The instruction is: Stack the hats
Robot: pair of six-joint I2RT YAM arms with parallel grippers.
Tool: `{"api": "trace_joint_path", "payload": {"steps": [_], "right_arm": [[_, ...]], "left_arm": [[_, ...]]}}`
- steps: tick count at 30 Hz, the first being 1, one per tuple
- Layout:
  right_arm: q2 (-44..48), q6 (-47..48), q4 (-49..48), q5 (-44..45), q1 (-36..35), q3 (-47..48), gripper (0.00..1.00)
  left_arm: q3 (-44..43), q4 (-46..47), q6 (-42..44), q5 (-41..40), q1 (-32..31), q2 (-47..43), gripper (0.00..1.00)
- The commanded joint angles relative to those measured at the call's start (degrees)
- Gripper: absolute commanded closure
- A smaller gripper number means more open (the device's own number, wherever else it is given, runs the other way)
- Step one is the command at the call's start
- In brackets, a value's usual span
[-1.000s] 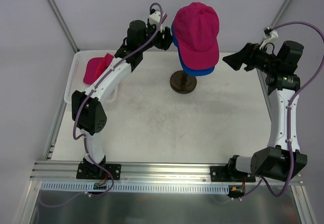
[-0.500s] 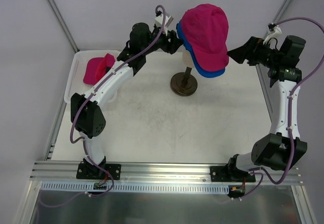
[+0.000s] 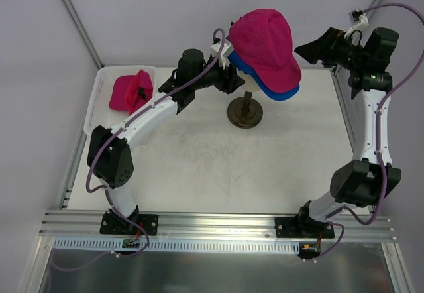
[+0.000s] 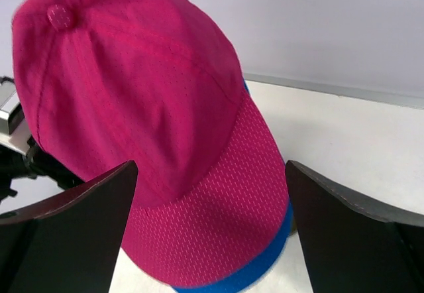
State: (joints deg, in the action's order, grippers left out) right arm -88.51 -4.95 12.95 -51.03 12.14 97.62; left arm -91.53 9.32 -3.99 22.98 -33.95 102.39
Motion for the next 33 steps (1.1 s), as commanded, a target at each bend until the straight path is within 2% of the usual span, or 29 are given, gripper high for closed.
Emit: {"api": "trace_joint_path", "payload": {"steps": [1,5,10,14,18,21,23,25,31,33], "right_arm": [[-1.0,-2.0,-3.8,0.8,-2.9,5.2,0.0],[-3.4,-3.0,-4.9,2.1,-3.5,7.6,0.01],[-6.6,-7.1,-8.2,2.9,-3.5,11.1,0.0],[-7.0,-7.4,-8.3,2.9,-4.2,13.5,0.0],[-6.2,-6.0,-8.2,2.5,-5.3,12.6,0.01],[-5.7,-5.2,-8.2,2.9,-6.3,11.2,0.0],[-5.5,-4.7,-8.2,3.4,-6.7,10.7,0.0],[-5.4,-4.1,-8.4,2.9,-6.9,10.3,0.0],[-4.5,-2.3,-8.5,2.0,-7.1,8.5,0.01],[-3.9,-1.6,-8.9,1.5,-7.3,6.8,0.01]], "left_arm": [[0.1,2.1,-0.5,2.2,-1.8,-4.7,0.45],[-1.5,1.8,0.7,0.3,-6.5,-4.6,0.45],[-3.2,-3.2,-0.7,-2.2,-11.3,-4.6,0.45],[-0.2,-9.0,-2.9,-5.0,-10.8,-10.3,0.5],[-1.7,-10.8,-7.4,-5.7,-5.8,-18.3,0.49],[-10.3,-14.2,-7.4,-10.1,-2.2,-15.8,0.52],[-17.3,-14.5,-3.8,-12.5,1.0,-13.0,0.52],[-24.6,-14.6,-3.4,-14.8,3.4,-7.2,0.52],[-45.1,-15.1,-5.8,-10.3,5.0,9.9,0.55],[-48.5,-14.9,-5.6,-8.5,5.0,14.0,0.55]]}}
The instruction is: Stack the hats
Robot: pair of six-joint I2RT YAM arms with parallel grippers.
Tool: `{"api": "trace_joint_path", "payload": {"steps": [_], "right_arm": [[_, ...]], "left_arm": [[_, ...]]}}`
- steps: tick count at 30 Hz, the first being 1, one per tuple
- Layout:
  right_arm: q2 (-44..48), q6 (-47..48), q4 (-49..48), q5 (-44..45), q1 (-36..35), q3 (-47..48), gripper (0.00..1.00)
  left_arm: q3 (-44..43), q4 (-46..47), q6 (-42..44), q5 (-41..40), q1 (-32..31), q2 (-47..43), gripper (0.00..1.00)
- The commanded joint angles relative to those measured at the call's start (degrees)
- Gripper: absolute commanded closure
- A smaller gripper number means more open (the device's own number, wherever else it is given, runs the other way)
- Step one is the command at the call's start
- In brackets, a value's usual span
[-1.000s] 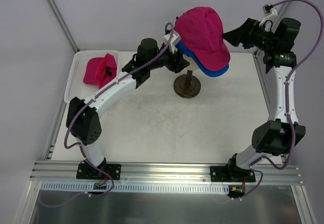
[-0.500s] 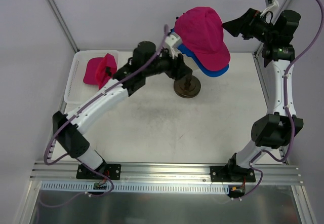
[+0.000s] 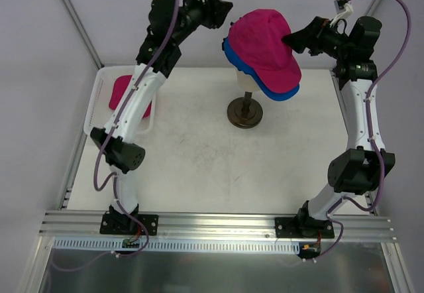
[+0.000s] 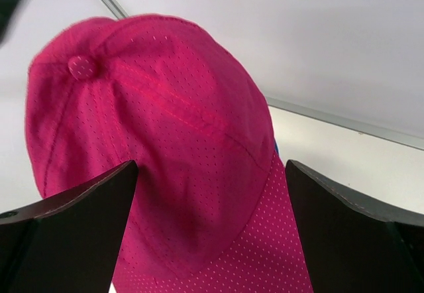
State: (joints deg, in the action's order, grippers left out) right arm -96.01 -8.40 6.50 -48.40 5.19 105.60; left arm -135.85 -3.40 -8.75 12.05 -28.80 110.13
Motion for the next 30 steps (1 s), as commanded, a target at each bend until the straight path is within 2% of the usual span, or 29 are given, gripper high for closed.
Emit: {"api": "trace_joint_path", "payload": {"steps": [1,8,13,24,30], "right_arm": [[4.5,2.8,-2.7,-1.5,-0.3,-1.9,0.01],[6.4,5.2,-4.6,-3.8,-1.1,-4.8,0.0],[6.0,5.6,-4.6,-4.9,-1.5,-4.7,0.01],[3.8,6.6,-3.1,-4.8,-2.6,-4.1,0.0],[2.9,8.0,-1.1,-5.4,-2.6,-3.5,0.01]], "left_arm": [[-6.4,-2.1,-0.6,2.4,-0.1,7.4,0.55],[-7.3,-1.3,0.1,2.6,-0.1,11.8,0.56],[-3.4,-1.3,0.9,3.7,-0.2,11.0,0.57],[4.7,-1.5,2.8,4.3,-0.6,8.7,0.81],[9.0,-1.7,2.4,4.9,-0.6,8.6,0.89]]}}
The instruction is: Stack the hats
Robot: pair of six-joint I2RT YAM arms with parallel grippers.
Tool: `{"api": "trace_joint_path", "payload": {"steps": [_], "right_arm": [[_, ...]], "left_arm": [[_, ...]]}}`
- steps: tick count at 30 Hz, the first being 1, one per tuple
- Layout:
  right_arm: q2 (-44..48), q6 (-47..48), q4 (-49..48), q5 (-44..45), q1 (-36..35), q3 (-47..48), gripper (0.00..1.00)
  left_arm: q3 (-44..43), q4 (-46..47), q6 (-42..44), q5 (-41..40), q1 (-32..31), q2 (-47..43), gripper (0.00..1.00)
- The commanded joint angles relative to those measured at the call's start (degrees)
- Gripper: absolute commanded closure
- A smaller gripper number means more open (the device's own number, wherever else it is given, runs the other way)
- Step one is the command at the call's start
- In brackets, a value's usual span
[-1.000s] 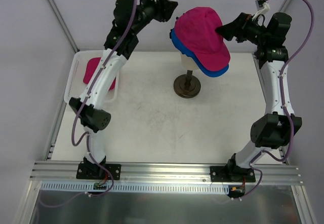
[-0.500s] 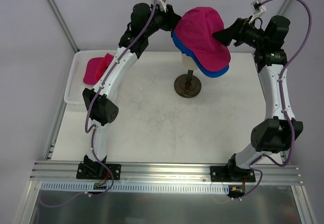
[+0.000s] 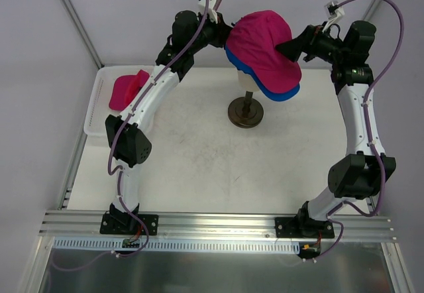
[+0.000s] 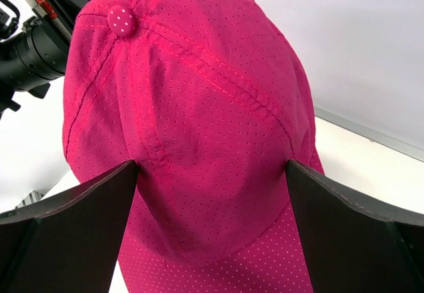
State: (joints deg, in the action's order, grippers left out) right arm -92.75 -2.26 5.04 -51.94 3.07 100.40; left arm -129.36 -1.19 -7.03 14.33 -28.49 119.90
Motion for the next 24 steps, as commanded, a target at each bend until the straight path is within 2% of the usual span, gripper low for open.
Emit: {"api": "trace_joint_path", "payload": {"steps": [1,8,15,18,24], "right_arm": [[-0.4,1.7,0.8,-2.0,-0.5,1.6,0.01],[-1.3,5.4,3.9,-1.8,-0.5,1.0,0.01],[2.0,10.0,5.6,-2.3,-0.5,-8.0,0.01],[4.0,10.7,5.4,-2.3,-0.5,-10.7,0.0],[6.4,6.6,2.5,-2.1,-0.3,-8.1,0.01]], "left_arm": [[3.2,-4.0,0.8,2.8,-1.0,-1.1,0.9],[6.0,-4.7,0.6,2.9,-0.9,-1.0,0.93],[8.6,-5.8,0.7,3.3,-1.0,-1.5,0.94],[7.2,-5.8,1.4,3.1,-1.0,-1.7,0.92],[0.6,-5.8,3.2,2.9,-1.0,-0.5,0.87]]}}
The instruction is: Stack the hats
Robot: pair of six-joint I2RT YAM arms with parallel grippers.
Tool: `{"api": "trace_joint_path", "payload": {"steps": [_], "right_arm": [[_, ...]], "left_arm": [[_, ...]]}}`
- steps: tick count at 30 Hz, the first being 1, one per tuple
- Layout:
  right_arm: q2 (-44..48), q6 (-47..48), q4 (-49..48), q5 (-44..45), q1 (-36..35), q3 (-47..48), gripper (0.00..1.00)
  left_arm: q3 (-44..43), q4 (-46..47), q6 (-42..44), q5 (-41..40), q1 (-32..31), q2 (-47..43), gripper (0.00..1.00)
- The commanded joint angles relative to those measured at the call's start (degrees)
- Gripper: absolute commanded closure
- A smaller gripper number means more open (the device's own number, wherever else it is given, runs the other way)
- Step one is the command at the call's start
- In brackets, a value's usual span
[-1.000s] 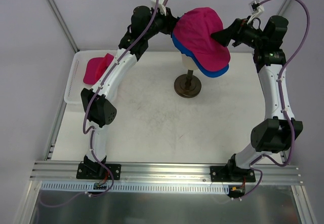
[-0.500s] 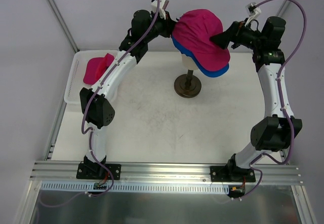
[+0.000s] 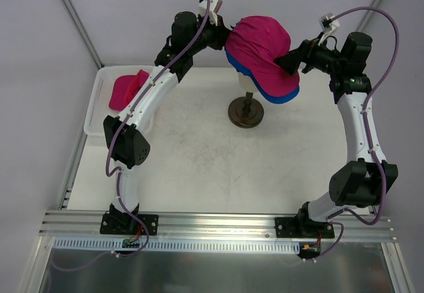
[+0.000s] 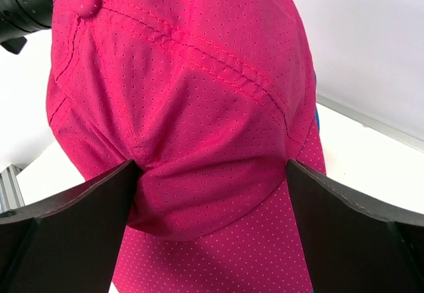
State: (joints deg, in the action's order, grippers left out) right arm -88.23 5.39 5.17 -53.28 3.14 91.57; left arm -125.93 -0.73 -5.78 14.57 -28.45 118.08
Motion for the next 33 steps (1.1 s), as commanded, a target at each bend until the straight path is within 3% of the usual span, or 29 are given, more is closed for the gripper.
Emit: {"api": "trace_joint_path", "payload": {"steps": [1,10,14,17,20,21,22,24,33], "right_arm": [[2.3,-1.8,2.1,-0.5,-0.4,1.6,0.01],[1.7,-12.9,-4.8,1.6,4.1,11.2,0.0],[0.0,-17.2,-7.5,-0.6,5.8,15.1,0.0],[0.6,-17.2,-8.2,-5.0,6.1,12.9,0.0],[2.2,-13.4,-5.9,-6.7,5.8,9.4,0.01],[2.7,-10.3,0.9,-5.6,5.5,8.5,0.01],[3.3,-3.1,3.3,-4.7,5.3,8.3,0.0],[3.9,2.3,9.2,-2.5,5.0,7.5,0.01],[7.1,8.9,10.0,1.5,1.4,0.5,0.01]], "left_arm": [[-3.8,-6.2,2.3,2.7,-1.0,1.4,0.87],[-5.5,-5.9,2.5,1.3,-0.8,2.2,0.72],[-7.7,-5.9,3.1,1.5,-0.8,3.1,0.7],[-8.2,-5.7,3.4,1.5,-0.8,3.5,0.69],[-8.1,-5.8,3.5,1.9,-0.8,3.6,0.69],[-8.0,-5.7,3.4,2.0,-0.8,3.6,0.69],[-8.1,-5.8,3.4,2.0,-0.8,3.7,0.69],[-8.0,-5.7,3.4,2.0,-0.8,3.7,0.69],[-7.1,-5.7,2.9,2.1,-0.8,4.0,0.69]]}}
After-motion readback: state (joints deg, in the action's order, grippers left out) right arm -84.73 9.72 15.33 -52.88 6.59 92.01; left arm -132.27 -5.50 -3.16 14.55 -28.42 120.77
